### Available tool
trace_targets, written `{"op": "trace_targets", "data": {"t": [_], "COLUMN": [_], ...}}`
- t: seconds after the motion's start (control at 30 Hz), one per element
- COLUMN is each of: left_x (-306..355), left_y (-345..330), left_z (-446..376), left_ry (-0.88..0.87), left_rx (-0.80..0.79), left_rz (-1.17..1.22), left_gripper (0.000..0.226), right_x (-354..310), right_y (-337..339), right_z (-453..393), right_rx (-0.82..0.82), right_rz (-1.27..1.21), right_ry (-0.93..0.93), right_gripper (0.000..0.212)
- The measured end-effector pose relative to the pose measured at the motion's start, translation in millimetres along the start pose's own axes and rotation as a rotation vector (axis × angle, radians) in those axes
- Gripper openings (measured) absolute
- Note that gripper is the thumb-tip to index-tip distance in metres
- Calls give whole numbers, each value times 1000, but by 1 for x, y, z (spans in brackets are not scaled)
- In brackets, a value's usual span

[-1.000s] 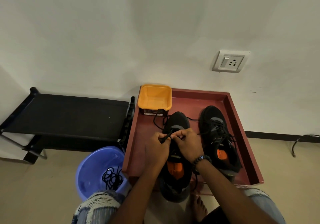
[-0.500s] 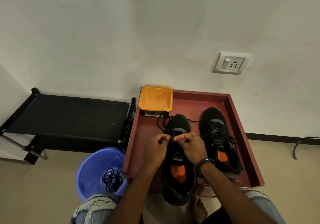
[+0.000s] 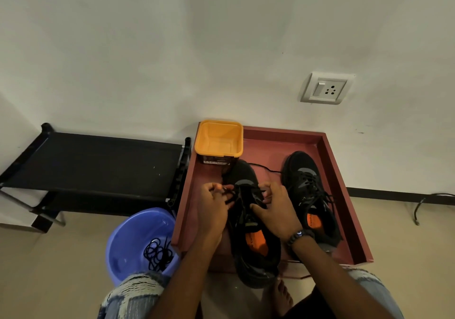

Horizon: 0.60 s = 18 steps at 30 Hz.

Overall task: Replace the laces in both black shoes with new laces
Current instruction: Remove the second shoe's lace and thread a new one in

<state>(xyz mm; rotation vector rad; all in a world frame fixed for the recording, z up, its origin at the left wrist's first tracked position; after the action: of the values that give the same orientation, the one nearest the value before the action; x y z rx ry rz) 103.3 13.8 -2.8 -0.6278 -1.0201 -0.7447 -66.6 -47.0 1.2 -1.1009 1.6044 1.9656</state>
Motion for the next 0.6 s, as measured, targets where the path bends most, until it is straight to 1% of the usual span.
{"op": "trace_targets", "data": {"t": [0.07, 0.1, 0.17, 0.23, 0.27, 0.37, 0.43, 0.5, 0.57, 0.6], "left_x": [-4, -6, -9, -6, -3, 5, 9, 12, 9, 5], "left_y": [4, 7, 9, 5, 2, -5, -3, 3, 13, 17], "left_z": [0, -2, -4, -1, 1, 5, 1, 2, 4, 4], "left_ry": [42, 55, 33, -65, -130, -254, -229, -188, -172, -169], "left_rx": [-2, -2, -40, -73, -80, -110, -161, -264, -355, -372], "left_rz": [7, -60, -320, -587, -680, -856, -937, -1079, -1208, -1237], "left_gripper": [12, 13, 15, 13, 11, 11, 14, 13, 18, 20], "right_x": [-3, -4, -6, -6, -7, -11, -13, -14, -15, -15], "right_y": [-3, -5, -10, -10, -11, -9, -6, -4, -5, -6], "right_z": [0, 1, 2, 2, 2, 4, 4, 4, 3, 4], "right_rx": [37, 39, 47, 62, 66, 105, 146, 165, 155, 144], "right_rz": [33, 51, 76, 96, 102, 167, 219, 241, 269, 296], "right_ry": [-7, -14, -29, -27, -28, -20, -7, -16, -22, -19], "right_gripper": [44, 42, 38, 34, 33, 21, 18, 18, 18, 18]}}
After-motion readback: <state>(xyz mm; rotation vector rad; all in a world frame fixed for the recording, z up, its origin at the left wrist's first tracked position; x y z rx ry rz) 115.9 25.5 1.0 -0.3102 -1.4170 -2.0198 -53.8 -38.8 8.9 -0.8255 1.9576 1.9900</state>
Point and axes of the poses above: each hand's wrist, its own z-axis away from the middle knuckle, its own y-axis out of the back of the hand, x = y × z, the point moved 7 cm from there along -z, towards the middle knuckle, and after that the axes turned 4 degrees about y, right-handed, at the moved point
